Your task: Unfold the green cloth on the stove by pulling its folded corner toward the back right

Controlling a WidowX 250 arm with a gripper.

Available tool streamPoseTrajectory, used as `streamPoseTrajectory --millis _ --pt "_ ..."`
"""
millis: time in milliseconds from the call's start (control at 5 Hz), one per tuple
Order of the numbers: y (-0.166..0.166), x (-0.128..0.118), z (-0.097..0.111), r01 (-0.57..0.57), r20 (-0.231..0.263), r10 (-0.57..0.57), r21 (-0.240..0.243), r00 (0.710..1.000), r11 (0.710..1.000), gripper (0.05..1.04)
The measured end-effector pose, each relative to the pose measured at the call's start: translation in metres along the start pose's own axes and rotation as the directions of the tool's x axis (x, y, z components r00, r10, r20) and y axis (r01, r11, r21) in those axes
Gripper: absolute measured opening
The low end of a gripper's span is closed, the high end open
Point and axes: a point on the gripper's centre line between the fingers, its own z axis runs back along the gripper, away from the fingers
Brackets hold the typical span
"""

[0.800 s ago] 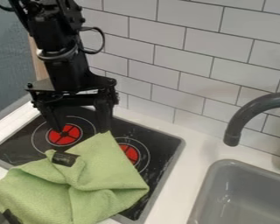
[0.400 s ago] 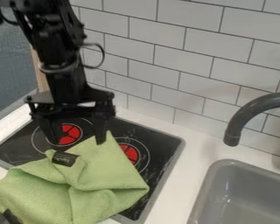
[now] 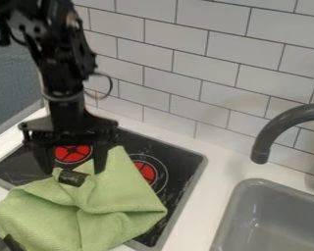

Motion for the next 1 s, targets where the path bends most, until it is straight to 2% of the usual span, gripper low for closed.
streamPoseTrajectory --millis 200,400,600,800,1000 --pt "-0.002 0.0 -0.016 -0.001 -0.019 0.001 0.016 1.0 1.0 0.999" --pt "-0.006 -0.001 -0.027 0.008 -0.042 -0.007 0.01 0.999 1.0 0.999" --pt "-0.012 -0.003 -0.029 0.034 -0.056 -0.035 -0.029 0.998 0.999 0.938" --pt "-0.017 -0.003 -0.031 0.064 -0.053 -0.067 -0.061 0.996 0.996 0.623" --pt "-0.017 0.0 -0.031 0.061 -0.036 -0.064 -0.063 0.997 0.996 0.335"
